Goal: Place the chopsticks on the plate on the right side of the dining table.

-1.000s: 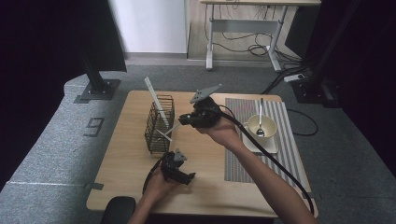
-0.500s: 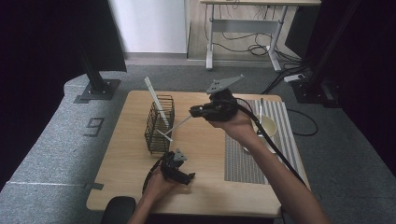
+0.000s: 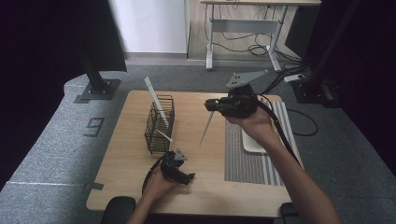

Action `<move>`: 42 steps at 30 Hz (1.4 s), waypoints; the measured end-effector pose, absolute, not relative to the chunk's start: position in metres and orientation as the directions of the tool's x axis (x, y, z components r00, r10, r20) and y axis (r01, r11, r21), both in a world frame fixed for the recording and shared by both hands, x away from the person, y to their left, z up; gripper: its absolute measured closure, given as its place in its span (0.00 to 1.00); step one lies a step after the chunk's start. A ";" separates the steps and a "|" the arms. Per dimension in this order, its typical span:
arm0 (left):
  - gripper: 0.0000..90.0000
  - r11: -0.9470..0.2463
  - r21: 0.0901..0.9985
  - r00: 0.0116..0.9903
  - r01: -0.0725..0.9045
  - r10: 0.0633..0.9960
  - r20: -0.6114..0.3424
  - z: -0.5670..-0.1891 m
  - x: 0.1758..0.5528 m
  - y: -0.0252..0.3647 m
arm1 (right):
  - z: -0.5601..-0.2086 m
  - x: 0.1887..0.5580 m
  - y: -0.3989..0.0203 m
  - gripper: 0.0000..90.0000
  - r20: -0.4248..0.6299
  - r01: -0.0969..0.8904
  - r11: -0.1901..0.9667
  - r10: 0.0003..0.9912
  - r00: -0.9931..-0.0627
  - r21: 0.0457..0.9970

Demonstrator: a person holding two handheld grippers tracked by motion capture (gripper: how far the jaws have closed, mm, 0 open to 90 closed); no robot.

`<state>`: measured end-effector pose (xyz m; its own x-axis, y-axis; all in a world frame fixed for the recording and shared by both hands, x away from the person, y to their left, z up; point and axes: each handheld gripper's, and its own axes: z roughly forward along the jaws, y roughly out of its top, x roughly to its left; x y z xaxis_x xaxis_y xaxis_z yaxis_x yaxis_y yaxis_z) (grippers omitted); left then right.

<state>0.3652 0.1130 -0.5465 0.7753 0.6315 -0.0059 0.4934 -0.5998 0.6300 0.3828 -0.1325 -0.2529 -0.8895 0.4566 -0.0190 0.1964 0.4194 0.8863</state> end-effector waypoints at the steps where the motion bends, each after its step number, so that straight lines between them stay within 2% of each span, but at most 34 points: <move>1: 0.03 -0.601 0.630 0.776 0.493 0.631 -0.006 -0.546 0.365 0.113 | -0.254 0.383 -0.134 0.91 -0.021 0.197 0.422 0.458 -0.888 0.885; 15: 0.09 -0.610 0.654 0.804 0.449 0.594 0.002 -0.540 0.362 0.107 | -0.278 0.380 -0.141 0.91 -0.008 0.219 0.438 0.461 -0.888 0.872; 16: 0.14 -0.608 0.657 0.806 0.445 0.593 0.003 -0.539 0.362 0.107 | -0.283 0.380 -0.141 0.91 -0.007 0.221 0.439 0.461 -0.888 0.871; 23: 0.21 -0.567 0.712 0.822 0.415 0.570 -0.026 -0.529 0.363 0.105 | -0.302 0.381 -0.138 0.91 -0.004 0.233 0.456 0.462 -0.887 0.859; 27: 0.29 -0.537 0.741 0.821 0.402 0.570 -0.032 -0.522 0.363 0.103 | -0.313 0.382 -0.132 0.91 0.010 0.236 0.454 0.446 -0.895 0.859; 36: 0.43 -0.494 0.790 0.813 0.362 0.582 -0.008 -0.506 0.365 0.092 | -0.320 0.384 -0.120 0.91 0.032 0.240 0.451 0.421 -0.906 0.860; 42: 0.57 -0.471 0.822 0.820 0.322 0.572 0.007 -0.495 0.365 0.089 | -0.322 0.385 -0.116 0.91 0.046 0.246 0.443 0.415 -0.909 0.862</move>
